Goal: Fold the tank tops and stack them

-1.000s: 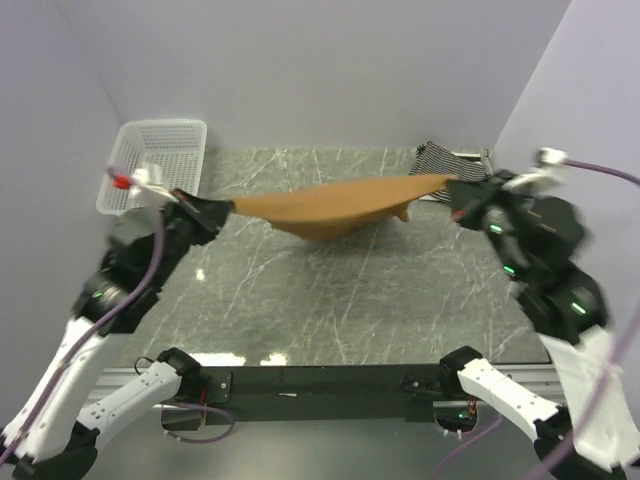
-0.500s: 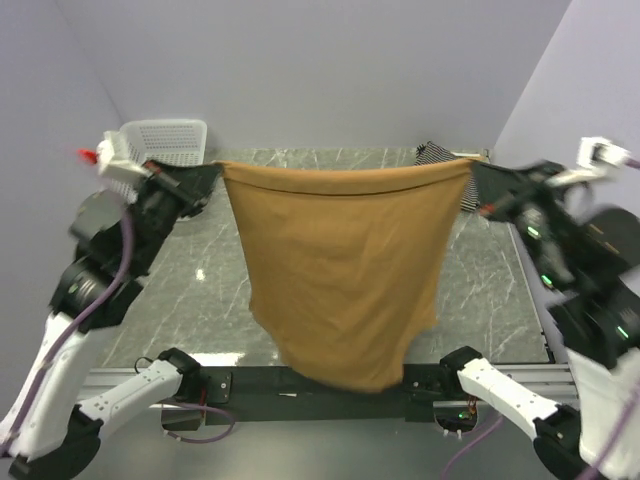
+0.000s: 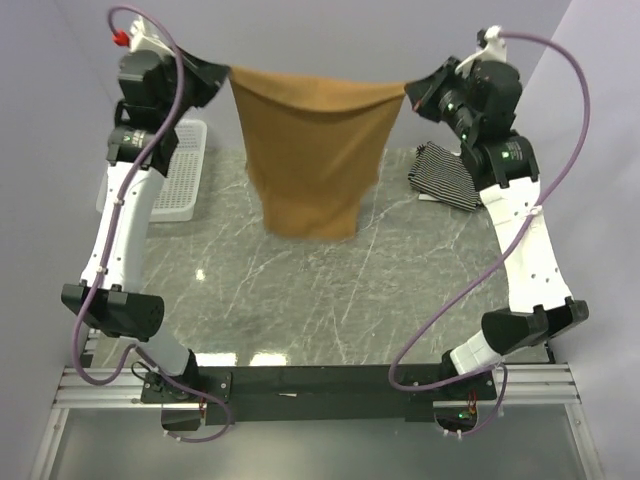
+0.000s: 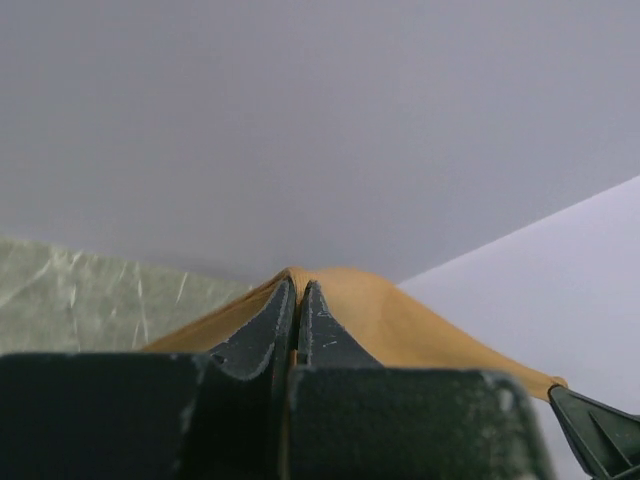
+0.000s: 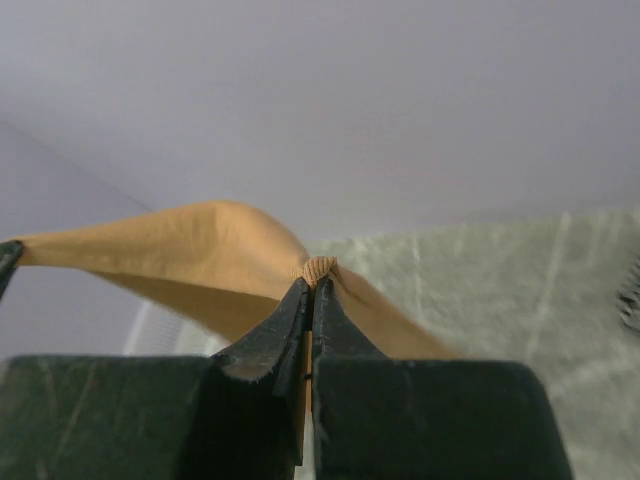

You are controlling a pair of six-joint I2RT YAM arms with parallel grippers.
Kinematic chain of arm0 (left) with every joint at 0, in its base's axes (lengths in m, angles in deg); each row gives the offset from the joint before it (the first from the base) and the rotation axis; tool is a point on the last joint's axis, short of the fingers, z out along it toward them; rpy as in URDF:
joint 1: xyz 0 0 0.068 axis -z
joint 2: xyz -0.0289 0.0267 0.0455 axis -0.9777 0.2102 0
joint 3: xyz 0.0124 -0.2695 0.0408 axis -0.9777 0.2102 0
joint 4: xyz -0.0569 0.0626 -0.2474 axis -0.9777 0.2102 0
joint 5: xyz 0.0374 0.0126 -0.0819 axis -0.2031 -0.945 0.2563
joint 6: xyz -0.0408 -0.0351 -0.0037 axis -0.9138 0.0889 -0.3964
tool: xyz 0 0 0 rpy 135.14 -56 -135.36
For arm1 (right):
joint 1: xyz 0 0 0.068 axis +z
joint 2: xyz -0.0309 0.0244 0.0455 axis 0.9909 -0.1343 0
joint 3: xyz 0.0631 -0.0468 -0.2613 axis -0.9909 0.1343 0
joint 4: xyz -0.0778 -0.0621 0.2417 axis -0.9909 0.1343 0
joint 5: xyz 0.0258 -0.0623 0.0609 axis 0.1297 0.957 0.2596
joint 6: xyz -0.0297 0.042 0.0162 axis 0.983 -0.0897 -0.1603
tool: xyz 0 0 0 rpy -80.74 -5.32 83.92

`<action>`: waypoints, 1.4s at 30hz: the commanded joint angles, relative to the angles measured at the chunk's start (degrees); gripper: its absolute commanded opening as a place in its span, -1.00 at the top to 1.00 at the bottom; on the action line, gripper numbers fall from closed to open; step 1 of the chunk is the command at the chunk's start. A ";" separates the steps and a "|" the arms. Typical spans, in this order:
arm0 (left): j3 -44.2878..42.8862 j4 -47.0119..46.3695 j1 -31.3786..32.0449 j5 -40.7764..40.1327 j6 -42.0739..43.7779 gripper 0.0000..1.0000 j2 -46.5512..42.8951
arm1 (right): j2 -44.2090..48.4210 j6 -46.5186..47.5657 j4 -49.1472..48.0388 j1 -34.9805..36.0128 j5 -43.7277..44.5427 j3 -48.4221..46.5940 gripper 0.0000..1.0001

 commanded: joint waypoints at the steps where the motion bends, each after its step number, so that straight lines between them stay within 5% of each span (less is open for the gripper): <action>1: -7.61 -1.59 -2.66 5.86 1.64 0.99 -1.89 | 0.92 -0.74 -3.37 -0.51 -3.65 -9.61 1.00; 6: 10.21 -7.47 -4.07 7.53 1.03 0.99 -10.41 | 6.69 -0.82 -5.89 -0.95 -4.18 5.02 1.00; 16: 72.30 -18.28 -3.37 9.04 -6.00 0.99 -30.79 | 22.62 -4.95 -10.46 -1.74 -3.48 63.56 1.00; 21: 91.32 -18.81 -2.84 8.50 -7.15 0.99 -37.05 | 19.91 -7.94 -16.35 -2.18 -8.03 81.67 1.00; 27: 96.99 -14.87 -1.87 7.63 -7.23 0.99 -39.24 | 19.19 -10.40 -18.56 -2.18 -11.21 88.20 1.00; 42: 94.61 3.68 1.38 2.53 -13.73 0.97 -57.70 | 43.36 -12.95 5.69 -2.09 -6.72 87.24 1.00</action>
